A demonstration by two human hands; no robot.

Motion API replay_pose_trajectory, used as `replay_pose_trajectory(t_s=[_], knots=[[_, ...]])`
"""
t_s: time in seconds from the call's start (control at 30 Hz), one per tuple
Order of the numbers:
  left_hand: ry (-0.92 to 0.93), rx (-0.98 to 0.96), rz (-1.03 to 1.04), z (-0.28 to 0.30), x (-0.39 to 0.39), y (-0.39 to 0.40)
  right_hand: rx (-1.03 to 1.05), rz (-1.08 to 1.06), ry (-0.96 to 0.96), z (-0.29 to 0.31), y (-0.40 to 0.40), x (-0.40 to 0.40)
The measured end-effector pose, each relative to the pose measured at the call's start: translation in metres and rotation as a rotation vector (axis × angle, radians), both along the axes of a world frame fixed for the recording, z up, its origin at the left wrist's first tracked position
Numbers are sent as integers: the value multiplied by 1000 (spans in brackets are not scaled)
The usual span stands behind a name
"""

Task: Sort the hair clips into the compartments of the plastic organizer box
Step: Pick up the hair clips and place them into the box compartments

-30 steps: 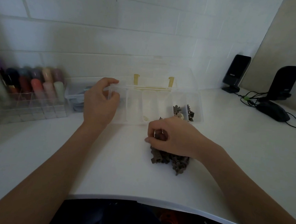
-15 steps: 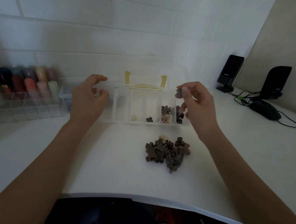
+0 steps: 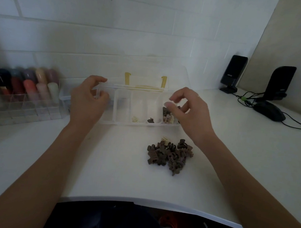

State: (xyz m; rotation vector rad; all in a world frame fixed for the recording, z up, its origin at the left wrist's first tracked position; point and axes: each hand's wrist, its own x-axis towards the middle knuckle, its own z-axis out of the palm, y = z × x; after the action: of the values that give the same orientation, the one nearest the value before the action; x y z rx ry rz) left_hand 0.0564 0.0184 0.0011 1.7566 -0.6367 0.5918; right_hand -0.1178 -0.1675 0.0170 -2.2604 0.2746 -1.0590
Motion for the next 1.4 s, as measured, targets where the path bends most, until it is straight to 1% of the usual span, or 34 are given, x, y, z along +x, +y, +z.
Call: replay_pose_trajectory(t_s=[0.07, 0.13, 0.2, 0.27, 0.4, 0.5, 0.6, 0.7, 0.8, 0.87, 0.9, 0.93, 1.0, 1.03, 1.1, 1.23, 1.4], knots=[[-12, 10, 5, 1, -1, 0, 60, 30, -14, 2, -2, -2], [-15, 6, 0, 1, -2, 0, 87, 35, 93, 3, -2, -4], [-5, -1, -5, 1, -1, 0, -15, -30, 198, 1, -2, -3], [15, -12, -14, 0, -1, 0, -77, -90, 224, 0, -1, -2], [31, -27, -14, 0, -2, 0, -141, -135, 332, 2, -5, -2], [29, -28, -18, 0, -2, 0, -173, -145, 362, 2, -4, -3], [33, -25, -4, 1, -3, 0, -194, -132, 356, 3, -2, -4], [37, -31, -21, 1, -2, -1, -157, -71, 281, 4, -1, -6], [50, -32, -23, 0, -1, 0, -147, 87, 152, 4, 2, -7], [63, -32, -19, 0, -2, -1, -163, 193, 135, 6, 8, -9], [69, -36, -25, 0, -2, -1, -141, 266, 179, 8, 10, -10], [73, -41, -32, 0, -3, -1, -103, 361, 268, 10, 13, -11], [76, -45, -37, 0, -2, -1, -87, 512, 543, 12, 18, -13], [76, -42, -34, 0, -1, -1, -128, 541, 663, 11, 19, -13], [67, -23, -24, 0, -1, -1, -181, 528, 777, 11, 19, -13], [65, -6, -10, 0, 0, -1, -195, 500, 817, 13, 20, -12], [65, -8, -18, -1, 1, 0, -216, 462, 723, 10, 20, -12]])
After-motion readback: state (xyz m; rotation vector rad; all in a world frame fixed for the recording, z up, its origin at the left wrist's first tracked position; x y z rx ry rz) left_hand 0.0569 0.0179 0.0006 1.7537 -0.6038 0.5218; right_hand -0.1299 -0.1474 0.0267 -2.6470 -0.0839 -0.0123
